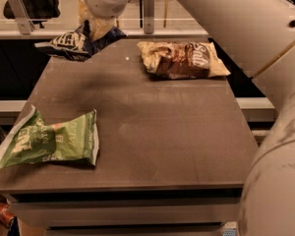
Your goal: Move blue chip bag near green jalapeno chip bag
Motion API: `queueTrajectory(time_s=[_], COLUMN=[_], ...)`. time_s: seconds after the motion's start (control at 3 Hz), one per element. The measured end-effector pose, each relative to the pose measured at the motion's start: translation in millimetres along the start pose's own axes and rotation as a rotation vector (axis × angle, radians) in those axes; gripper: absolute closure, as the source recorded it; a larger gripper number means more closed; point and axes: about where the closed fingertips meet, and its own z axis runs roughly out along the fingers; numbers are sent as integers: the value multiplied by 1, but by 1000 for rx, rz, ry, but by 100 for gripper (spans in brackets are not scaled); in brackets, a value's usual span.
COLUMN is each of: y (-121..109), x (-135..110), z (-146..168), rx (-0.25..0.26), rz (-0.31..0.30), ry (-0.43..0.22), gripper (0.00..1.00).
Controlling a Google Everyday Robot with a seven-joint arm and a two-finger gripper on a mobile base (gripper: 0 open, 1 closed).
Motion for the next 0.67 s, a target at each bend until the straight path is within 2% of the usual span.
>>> queueTrajectory(time_s=[0.33, 0.67], y=[4, 12], x=[-28, -60], z=[-13, -18], rx=[8, -5], rz=[-71, -137], ry=[-48, -114], gripper=[100, 100])
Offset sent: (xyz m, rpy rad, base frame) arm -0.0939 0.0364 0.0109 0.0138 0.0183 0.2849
